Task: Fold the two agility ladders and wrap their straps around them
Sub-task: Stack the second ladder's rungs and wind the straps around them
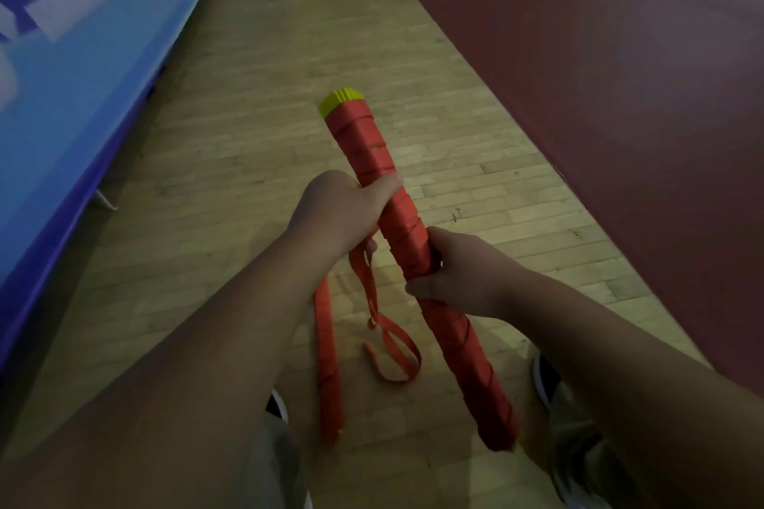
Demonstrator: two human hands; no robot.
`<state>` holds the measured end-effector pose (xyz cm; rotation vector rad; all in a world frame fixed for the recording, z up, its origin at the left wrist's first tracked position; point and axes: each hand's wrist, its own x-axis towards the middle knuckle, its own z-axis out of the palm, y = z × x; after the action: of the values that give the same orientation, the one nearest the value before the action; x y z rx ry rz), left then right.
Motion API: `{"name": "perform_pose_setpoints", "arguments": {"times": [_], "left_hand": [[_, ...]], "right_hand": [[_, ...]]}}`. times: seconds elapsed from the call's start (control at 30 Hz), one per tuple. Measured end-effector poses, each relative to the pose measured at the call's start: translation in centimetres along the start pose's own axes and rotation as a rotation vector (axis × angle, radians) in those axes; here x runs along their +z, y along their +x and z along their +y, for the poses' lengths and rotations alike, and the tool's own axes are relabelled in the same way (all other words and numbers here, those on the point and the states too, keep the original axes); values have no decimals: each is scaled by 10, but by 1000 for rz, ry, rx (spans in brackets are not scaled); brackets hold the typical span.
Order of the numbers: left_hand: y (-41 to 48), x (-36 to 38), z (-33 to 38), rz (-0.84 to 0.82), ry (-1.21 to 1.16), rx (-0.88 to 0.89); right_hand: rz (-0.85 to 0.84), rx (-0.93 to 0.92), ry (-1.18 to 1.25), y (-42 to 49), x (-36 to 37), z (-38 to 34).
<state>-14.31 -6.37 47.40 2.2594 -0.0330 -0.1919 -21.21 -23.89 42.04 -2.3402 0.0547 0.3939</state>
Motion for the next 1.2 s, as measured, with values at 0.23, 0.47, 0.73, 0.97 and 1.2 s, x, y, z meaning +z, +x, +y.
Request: {"name": "perform_pose_setpoints", "arguments": {"times": [0.23,0.47,0.73,0.97,1.2], "left_hand": [[1,-19,5,-184,-131,110],[-1,-34,2,-315,-251,221],[3,-44,-4,-300,-167,259],[5,-47,-10,-255,-47,194],[8,-39,-14,-417,1,85]], "right_hand": [[-157,-41,318,-9,-22,-14],[-285,-69,555,-18,-47,-8],[-223,-93,563,-20,-48,-3],[-58,-40,525,-17,-45,-2],[19,9,373,-11,-35,2]]}}
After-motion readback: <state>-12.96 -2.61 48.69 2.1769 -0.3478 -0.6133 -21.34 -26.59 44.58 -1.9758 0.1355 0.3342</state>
